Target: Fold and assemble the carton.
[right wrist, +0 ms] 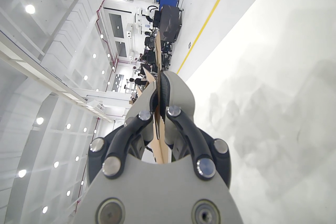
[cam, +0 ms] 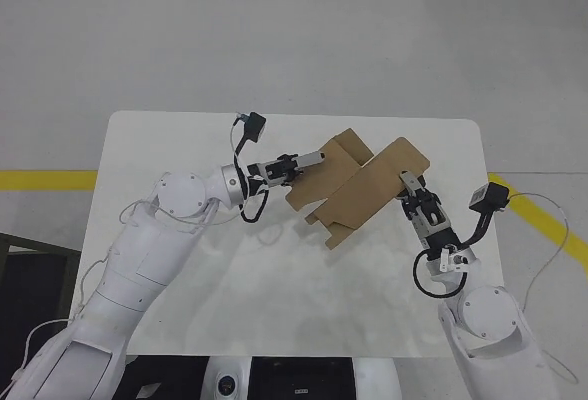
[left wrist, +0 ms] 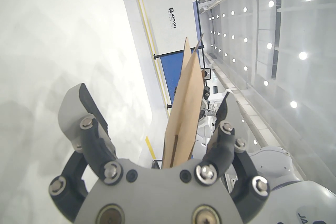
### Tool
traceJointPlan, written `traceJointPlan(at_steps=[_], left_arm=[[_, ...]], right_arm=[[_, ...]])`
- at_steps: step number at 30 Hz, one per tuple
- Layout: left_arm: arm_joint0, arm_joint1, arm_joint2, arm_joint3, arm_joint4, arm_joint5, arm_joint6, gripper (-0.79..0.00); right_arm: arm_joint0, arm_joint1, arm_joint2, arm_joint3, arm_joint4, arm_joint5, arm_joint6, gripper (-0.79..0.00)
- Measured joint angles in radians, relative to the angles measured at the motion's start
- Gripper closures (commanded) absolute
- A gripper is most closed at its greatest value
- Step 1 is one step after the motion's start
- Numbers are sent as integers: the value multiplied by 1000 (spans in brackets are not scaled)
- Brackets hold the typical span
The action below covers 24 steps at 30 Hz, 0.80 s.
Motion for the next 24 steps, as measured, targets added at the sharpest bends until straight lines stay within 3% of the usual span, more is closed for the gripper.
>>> traceJointPlan(at_steps=[13, 18, 22, 23, 24], left_arm=[[49, 4, -48, -84, 47, 9, 109, -785], [63, 2, -43, -91, 16, 27, 84, -785], [65, -7, -30, -71, -36, 37, 91, -582], [64, -9, -28, -68, -44, 36, 94, -449], [62, -10, -26, -64, -52, 35, 97, -369]], right_arm=[[7, -10, 12, 22, -8, 12, -56, 0], [9, -15, 11, 23, 11, 7, -73, 0], [12, -19, 2, 18, 30, 8, -74, 0], [12, -20, 1, 17, 33, 9, -75, 0], [12, -21, -1, 17, 34, 9, -77, 0]])
